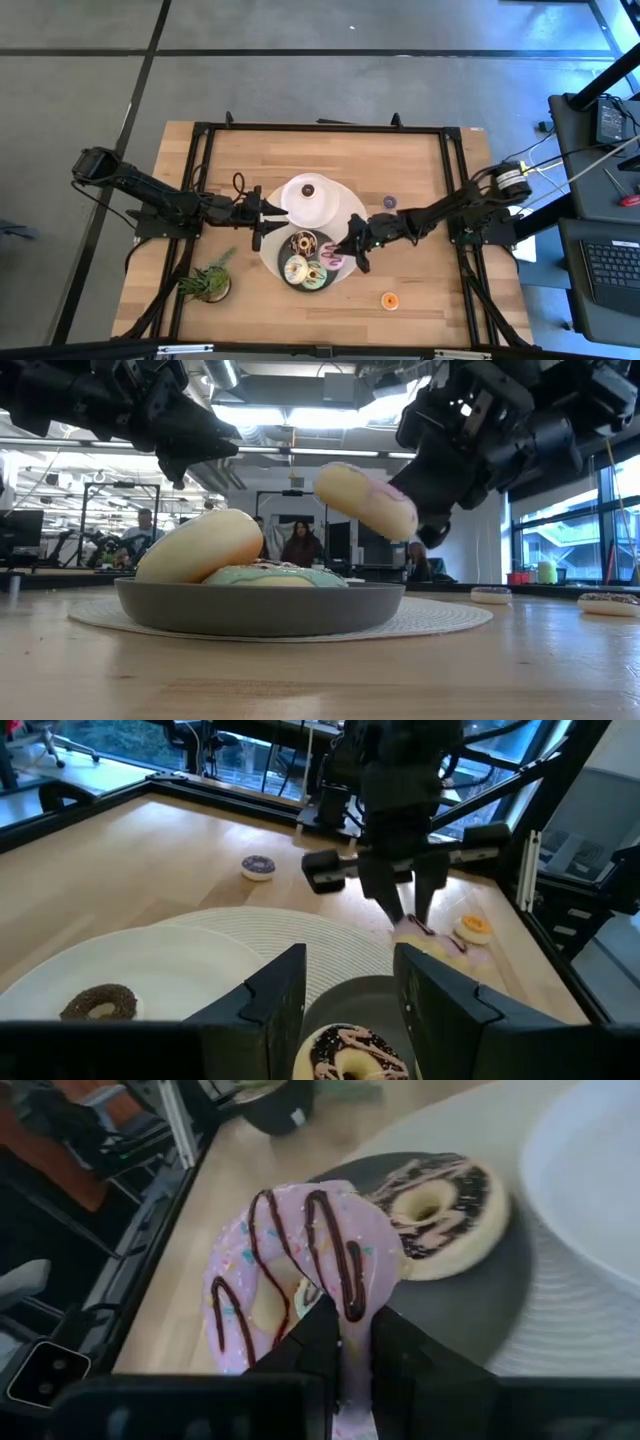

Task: Pick & Place donuts
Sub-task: Put the large pink donut on the black plate

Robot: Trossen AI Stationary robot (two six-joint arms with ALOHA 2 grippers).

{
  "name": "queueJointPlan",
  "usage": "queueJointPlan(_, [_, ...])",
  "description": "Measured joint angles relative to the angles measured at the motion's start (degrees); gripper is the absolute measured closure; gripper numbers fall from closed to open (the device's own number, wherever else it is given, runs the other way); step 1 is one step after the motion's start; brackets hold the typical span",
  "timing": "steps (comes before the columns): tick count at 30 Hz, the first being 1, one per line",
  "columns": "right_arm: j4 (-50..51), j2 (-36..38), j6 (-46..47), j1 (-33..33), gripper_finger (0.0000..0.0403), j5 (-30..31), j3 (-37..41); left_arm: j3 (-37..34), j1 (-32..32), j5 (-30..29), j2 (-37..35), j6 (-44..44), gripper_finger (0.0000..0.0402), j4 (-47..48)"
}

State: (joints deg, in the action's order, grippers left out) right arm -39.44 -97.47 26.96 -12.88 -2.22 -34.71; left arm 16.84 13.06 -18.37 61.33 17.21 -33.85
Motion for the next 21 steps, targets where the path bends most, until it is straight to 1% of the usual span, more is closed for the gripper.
queueJointPlan(8, [0.16,-8.37,0.78,-0.15,0.0359,-0.62,-6.65,0.0,0.0,0.0,0.0,0.0,0.0249,0.56])
queueJointPlan(11, [2.73,-10.38,-0.23,-0.12,0.0359,-1.44,-8.54,0.0,0.01,0.0,0.01,0.0,0.0252,0.65])
queueJointPlan(14, [5.26,-10.94,-0.23,-0.11,0.0359,-2.3,-9.4,0.0,0.01,0.0,0.01,0.0,0.0253,0.69])
queueJointPlan(18, [5.75,-10.95,-0.23,-0.1,0.0359,-2.5,-9.37,0.0,0.01,0.0,0.01,0.0,0.0251,0.84])
queueJointPlan(21, [5.79,-10.95,-1.29,-0.1,0.0359,-3.77,-9.37,0.0,0.0,0.0,0.01,0.0,0.0249,0.85])
